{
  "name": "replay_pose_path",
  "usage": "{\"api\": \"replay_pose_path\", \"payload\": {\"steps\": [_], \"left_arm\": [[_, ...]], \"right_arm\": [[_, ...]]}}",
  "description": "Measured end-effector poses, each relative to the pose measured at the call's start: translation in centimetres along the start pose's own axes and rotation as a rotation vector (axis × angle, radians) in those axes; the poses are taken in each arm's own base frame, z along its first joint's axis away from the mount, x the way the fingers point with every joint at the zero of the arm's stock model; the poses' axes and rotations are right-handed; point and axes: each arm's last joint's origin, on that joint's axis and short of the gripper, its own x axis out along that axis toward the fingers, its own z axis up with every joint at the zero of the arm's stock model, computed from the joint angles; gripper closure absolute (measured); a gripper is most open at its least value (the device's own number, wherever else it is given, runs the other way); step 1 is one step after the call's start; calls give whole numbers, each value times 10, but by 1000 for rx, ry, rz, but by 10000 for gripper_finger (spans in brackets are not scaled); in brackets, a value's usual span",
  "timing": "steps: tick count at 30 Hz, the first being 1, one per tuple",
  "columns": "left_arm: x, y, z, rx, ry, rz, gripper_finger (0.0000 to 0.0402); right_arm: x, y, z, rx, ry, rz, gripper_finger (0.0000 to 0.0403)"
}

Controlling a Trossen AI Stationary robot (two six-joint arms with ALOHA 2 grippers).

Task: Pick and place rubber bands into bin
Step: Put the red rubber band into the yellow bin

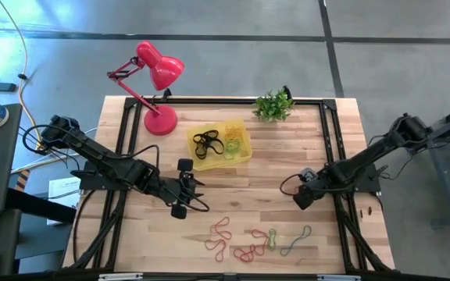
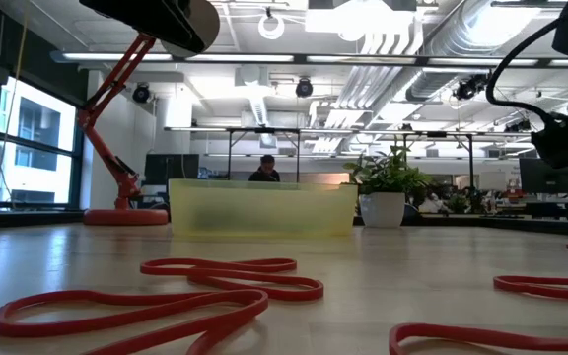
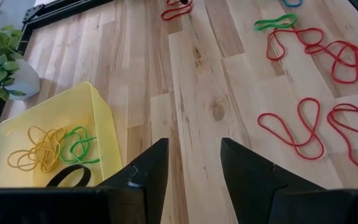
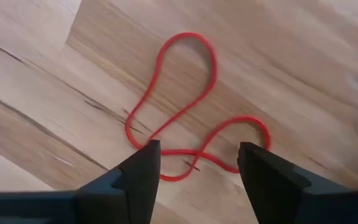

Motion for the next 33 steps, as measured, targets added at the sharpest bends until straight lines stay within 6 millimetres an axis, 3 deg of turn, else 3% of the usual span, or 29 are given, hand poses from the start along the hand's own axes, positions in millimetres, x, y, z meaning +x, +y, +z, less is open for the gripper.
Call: {"api": "replay_pose_path", "payload": {"steps": [10, 17, 33], "left_arm": [[0, -1, 0, -5, 0, -27, 266], [0, -1, 0, -6, 0, -27, 266], [0, -1, 0, -2, 0, -27, 266]], "right_arm": [[10, 16, 2, -41, 16, -107, 204], [16, 19, 1, -32, 49, -156, 231], [15, 24, 1, 16, 66, -155, 379]]}}
